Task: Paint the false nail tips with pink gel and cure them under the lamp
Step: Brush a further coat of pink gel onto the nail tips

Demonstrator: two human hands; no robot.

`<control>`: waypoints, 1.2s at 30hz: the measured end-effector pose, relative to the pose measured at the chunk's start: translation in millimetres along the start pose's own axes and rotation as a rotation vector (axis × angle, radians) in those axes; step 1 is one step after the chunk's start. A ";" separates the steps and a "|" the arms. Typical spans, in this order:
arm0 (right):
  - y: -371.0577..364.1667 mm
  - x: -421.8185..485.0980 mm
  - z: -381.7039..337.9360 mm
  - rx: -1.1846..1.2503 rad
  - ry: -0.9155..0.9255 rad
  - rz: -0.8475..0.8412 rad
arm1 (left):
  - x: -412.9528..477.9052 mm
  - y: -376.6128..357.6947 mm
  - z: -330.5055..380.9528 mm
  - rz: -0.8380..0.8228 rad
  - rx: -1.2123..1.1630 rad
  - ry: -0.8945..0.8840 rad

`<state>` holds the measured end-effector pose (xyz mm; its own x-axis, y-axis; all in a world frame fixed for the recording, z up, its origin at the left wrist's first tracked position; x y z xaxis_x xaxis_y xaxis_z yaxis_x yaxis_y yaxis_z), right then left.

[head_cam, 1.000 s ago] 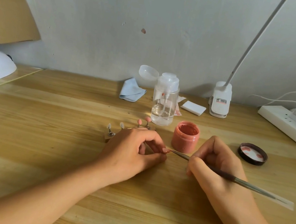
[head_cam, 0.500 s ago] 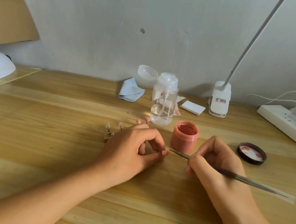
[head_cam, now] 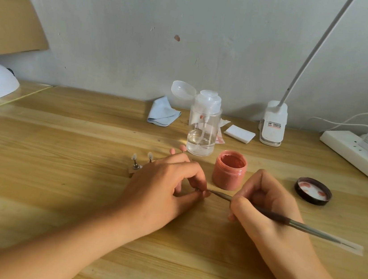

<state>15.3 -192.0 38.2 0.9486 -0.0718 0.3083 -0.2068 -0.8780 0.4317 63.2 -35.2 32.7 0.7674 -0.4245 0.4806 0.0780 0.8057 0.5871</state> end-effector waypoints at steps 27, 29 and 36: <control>2.5 0.0 -2.2 -0.022 0.013 0.010 | -5.0 1.8 20.1 0.048 0.245 -0.130; 1.1 -0.5 -2.6 -0.018 0.013 -0.008 | -4.6 1.4 18.6 0.039 0.243 -0.117; 4.2 -0.6 0.3 0.083 0.009 0.024 | -1.8 2.6 5.0 0.049 0.076 -0.025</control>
<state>14.0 -195.8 39.6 0.9413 -0.0895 0.3255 -0.2086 -0.9123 0.3524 58.8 -34.4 36.6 0.7528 -0.3966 0.5253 -0.0085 0.7922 0.6102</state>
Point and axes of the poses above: each hand's wrist, its own x-axis towards the middle knuckle, its own y-axis out of the back of the hand, z = x × y, the point moved 7 cm from there along x, towards the middle knuckle, and after that the axes turned 12 degrees about -x, right-handed, at the moved point
